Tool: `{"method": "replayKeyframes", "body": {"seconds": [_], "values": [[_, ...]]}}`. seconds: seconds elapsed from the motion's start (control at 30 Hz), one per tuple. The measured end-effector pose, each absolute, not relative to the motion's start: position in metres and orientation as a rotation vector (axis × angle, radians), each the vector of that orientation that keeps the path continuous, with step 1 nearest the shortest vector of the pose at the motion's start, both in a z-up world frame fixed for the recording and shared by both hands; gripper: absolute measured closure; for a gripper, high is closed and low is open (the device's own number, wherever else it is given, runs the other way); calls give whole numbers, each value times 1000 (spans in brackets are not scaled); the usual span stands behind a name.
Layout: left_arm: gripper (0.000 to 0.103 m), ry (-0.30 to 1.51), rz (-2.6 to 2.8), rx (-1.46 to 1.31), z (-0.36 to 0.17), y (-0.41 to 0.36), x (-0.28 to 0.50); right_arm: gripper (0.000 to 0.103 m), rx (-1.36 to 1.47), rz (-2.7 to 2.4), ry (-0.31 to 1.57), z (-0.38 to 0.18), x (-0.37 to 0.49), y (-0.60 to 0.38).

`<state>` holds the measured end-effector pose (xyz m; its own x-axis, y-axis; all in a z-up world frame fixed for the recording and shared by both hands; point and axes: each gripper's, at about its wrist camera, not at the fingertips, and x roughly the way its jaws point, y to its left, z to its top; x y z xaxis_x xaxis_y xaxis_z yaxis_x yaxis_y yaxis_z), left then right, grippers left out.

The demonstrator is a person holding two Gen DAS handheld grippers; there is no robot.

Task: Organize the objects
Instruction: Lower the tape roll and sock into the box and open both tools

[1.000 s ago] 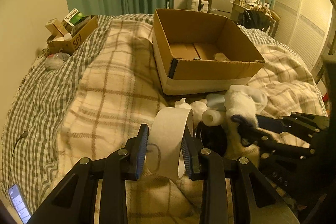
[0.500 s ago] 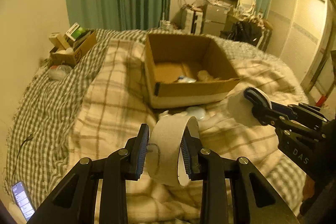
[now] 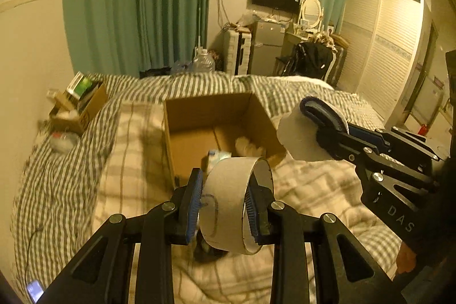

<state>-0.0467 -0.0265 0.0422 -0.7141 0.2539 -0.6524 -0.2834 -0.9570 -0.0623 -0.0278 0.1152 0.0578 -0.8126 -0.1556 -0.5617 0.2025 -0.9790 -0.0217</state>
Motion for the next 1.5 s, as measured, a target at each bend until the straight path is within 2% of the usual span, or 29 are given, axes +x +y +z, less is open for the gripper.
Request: {"method": "replayKeyframes", "body": {"seconds": [0.4, 0.57, 0.87, 1.17, 1.27, 1.3, 1.33, 1.37, 1.4, 1.43, 1.5], "values": [[74, 208, 2711, -1022, 38, -7, -118, 86, 828, -2804, 80, 72, -113, 134], [74, 239, 2694, -1052, 18, 4, -150, 86, 868, -2775, 27, 45, -155, 144], [74, 190, 2702, -1157, -36, 11, -216, 86, 996, -2708, -26, -39, -213, 150], [74, 184, 2693, -1246, -68, 7, -238, 86, 1025, -2667, -85, -62, -231, 151], [72, 160, 2680, -1274, -69, 2, -232, 86, 1033, -2659, -159, -61, -230, 155], [70, 161, 2671, -1280, -68, 1, -229, 83, 1025, -2659, -178, -58, -228, 156], [64, 167, 2667, -1279, -67, 2, -226, 67, 1009, -2670, -197, -54, -224, 158], [56, 177, 2665, -1280, -65, 3, -223, 57, 987, -2690, -212, -47, -220, 160], [41, 192, 2678, -1265, -60, 4, -216, 41, 969, -2707, -221, -42, -216, 161], [28, 199, 2689, -1247, -56, 4, -210, 40, 946, -2726, -233, -35, -211, 163], [22, 202, 2693, -1216, -45, 5, -197, 40, 918, -2740, -243, -23, -200, 167]]}}
